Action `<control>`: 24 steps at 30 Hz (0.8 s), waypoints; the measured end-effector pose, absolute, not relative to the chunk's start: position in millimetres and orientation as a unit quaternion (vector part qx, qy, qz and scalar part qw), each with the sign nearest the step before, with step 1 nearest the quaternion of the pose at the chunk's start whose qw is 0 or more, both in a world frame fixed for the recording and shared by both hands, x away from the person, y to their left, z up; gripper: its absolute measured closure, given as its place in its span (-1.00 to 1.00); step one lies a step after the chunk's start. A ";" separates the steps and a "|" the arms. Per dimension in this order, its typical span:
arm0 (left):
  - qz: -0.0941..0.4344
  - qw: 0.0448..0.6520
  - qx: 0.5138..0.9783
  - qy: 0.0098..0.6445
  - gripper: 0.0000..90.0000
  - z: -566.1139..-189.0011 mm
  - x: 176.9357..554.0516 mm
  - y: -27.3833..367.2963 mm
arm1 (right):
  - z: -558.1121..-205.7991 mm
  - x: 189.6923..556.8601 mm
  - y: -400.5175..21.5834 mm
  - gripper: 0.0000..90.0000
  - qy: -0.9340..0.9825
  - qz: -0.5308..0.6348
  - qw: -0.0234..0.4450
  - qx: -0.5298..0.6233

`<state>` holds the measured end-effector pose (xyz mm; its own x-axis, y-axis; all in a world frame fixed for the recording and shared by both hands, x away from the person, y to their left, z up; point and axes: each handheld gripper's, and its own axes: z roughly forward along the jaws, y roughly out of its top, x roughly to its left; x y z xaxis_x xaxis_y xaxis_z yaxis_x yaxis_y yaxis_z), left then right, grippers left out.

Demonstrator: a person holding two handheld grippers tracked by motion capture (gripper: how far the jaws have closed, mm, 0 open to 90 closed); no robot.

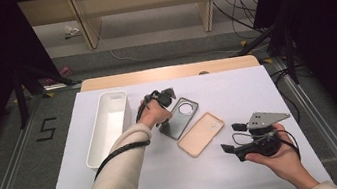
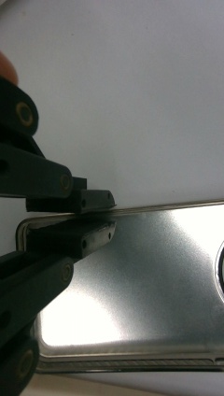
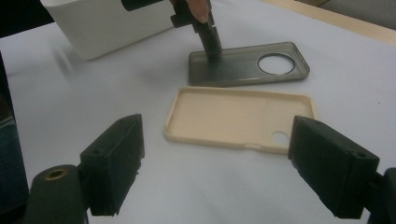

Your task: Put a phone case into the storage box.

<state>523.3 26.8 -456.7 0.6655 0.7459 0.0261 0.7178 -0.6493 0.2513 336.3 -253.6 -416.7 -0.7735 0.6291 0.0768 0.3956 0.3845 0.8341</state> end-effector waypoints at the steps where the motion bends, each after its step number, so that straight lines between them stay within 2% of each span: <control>1: 0.064 0.110 0.906 0.405 0.86 -456.7 523.1 26.5 | -416.7 336.3 -253.6 -0.57 0.822 0.459 0.127 0.311; 24: 0.083 0.106 0.897 0.421 0.97 -457.1 519.0 23.5 | -416.6 336.1 -253.5 -0.57 0.822 0.458 0.128 0.311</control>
